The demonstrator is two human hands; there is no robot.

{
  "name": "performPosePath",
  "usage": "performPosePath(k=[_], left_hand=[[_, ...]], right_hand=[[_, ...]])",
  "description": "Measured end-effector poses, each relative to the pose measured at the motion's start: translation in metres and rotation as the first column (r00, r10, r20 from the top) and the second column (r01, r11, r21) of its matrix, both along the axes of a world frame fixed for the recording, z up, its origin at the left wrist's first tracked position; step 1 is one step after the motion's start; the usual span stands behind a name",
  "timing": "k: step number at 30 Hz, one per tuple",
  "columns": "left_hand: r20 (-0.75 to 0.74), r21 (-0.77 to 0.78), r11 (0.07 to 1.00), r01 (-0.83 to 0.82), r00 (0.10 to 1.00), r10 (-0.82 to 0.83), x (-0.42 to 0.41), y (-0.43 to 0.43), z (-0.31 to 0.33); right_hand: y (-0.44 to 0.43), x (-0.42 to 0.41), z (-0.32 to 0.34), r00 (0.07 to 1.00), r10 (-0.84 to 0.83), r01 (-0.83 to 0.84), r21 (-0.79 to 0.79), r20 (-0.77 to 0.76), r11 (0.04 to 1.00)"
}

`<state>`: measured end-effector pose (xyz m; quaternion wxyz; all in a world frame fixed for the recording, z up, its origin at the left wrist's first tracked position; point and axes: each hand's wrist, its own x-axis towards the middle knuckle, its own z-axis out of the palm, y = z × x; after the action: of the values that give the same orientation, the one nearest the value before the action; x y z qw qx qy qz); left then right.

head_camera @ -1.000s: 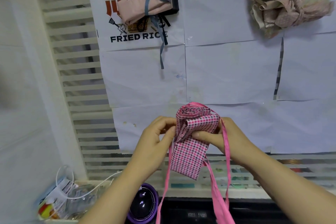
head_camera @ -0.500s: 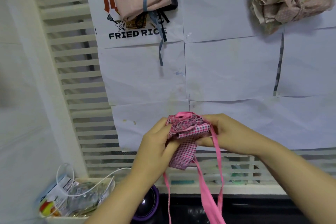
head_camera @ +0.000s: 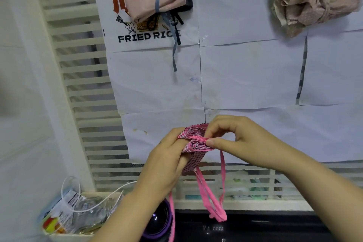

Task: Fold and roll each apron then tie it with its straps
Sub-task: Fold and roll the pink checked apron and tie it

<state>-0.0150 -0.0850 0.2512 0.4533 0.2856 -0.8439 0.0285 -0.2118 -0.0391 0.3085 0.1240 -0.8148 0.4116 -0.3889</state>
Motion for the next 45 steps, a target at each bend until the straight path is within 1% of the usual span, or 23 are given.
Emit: performPosePath(k=[2, 5, 6, 9, 12, 14, 15, 18, 20, 23, 25, 29, 31, 33, 35, 38, 41, 42, 43, 45], left_hand=[[-0.015, 0.007, 1.000, 0.009, 1.000, -0.009, 0.000, 0.000, 0.000], [-0.019, 0.006, 0.999, 0.034, 0.999, -0.034, 0.001, 0.000, 0.001], [-0.012, 0.005, 0.999, 0.045, 0.999, -0.045, 0.001, 0.000, 0.001], [-0.020, 0.004, 0.998, 0.063, 0.998, -0.063, 0.001, 0.001, 0.002], [-0.052, -0.022, 0.997, 0.067, 0.996, -0.068, 0.001, 0.000, 0.004], [-0.060, -0.034, 0.997, 0.074, 0.995, -0.076, 0.001, 0.000, 0.006], [-0.060, -0.034, 0.996, 0.079, 0.995, -0.081, 0.000, 0.000, 0.007], [-0.053, -0.019, 0.997, 0.080, 0.995, -0.081, 0.000, 0.000, 0.010], [-0.050, -0.021, 0.997, 0.076, 0.996, -0.077, 0.000, -0.001, 0.010], [-0.059, -0.016, 0.998, 0.063, 0.996, -0.064, -0.001, -0.002, 0.009], [-0.060, -0.014, 0.998, 0.059, 0.996, -0.060, -0.001, -0.002, 0.009], [-0.090, -0.043, 0.995, 0.087, 0.992, -0.091, -0.002, 0.003, 0.011], [-0.180, 0.020, 0.993, 0.115, 0.978, -0.110, -0.003, 0.008, 0.015], [-0.291, 0.128, 0.979, 0.157, 0.950, -0.114, -0.003, 0.014, 0.023], [-0.391, 0.243, 0.946, 0.212, 0.915, -0.105, -0.004, 0.015, 0.029], [-0.475, 0.425, 0.851, 0.308, 0.877, -0.080, -0.001, 0.008, 0.033], [-0.542, 0.550, 0.739, 0.390, 0.840, -0.040, 0.002, 0.000, 0.031], [-0.567, 0.566, 0.713, 0.415, 0.823, -0.029, 0.003, -0.001, 0.030], [-0.586, 0.571, 0.698, 0.432, 0.810, -0.022, 0.005, -0.002, 0.029], [-0.585, 0.570, 0.703, 0.425, 0.811, -0.016, 0.006, -0.003, 0.027]], right_hand=[[0.003, 0.001, 0.004, 1.000, 0.003, -0.002, 0.011, -0.013, 1.000], [0.004, -0.001, 0.012, 0.998, 0.029, -0.036, 0.121, 0.055, 0.992], [0.003, -0.002, 0.015, 0.998, 0.022, -0.030, 0.142, 0.054, 0.989], [-0.001, -0.008, 0.021, 0.999, -0.031, 0.034, 0.150, -0.021, 0.988], [-0.004, -0.011, 0.022, 0.981, -0.101, 0.120, 0.105, -0.165, 0.987], [-0.004, -0.010, 0.021, 0.972, -0.110, 0.127, 0.070, -0.207, 0.989], [-0.002, -0.009, 0.020, 0.977, -0.106, 0.117, 0.052, -0.184, 0.992], [0.001, -0.004, 0.018, 0.997, -0.070, 0.071, 0.010, -0.042, 0.997], [0.003, -0.001, 0.016, 1.000, -0.014, 0.014, 0.008, 0.002, 1.000], [0.005, 0.002, 0.014, 0.997, 0.042, -0.042, -0.009, -0.070, 0.999], [0.002, 0.002, 0.011, 0.994, 0.034, -0.035, -0.007, -0.101, 0.999], [-0.010, -0.001, 0.008, 0.996, -0.006, 0.012, 0.068, -0.084, 0.998], [-0.011, -0.001, 0.005, 1.000, -0.016, 0.016, 0.085, 0.003, 0.996], [-0.012, 0.001, 0.000, 0.987, -0.022, 0.001, 0.130, 0.161, 0.992], [-0.016, 0.004, -0.010, 0.962, -0.050, 0.002, 0.176, 0.267, 0.984], [-0.022, 0.011, -0.023, 0.936, -0.114, 0.033, 0.238, 0.334, 0.971], [-0.029, 0.015, -0.032, 0.863, -0.137, -0.051, 0.355, 0.486, 0.934], [-0.028, 0.015, -0.033, 0.862, -0.139, -0.062, 0.374, 0.487, 0.925], [-0.027, 0.014, -0.033, 0.880, -0.137, -0.054, 0.382, 0.454, 0.923], [-0.021, 0.015, -0.029, 0.936, -0.104, -0.039, 0.393, 0.336, 0.919]])
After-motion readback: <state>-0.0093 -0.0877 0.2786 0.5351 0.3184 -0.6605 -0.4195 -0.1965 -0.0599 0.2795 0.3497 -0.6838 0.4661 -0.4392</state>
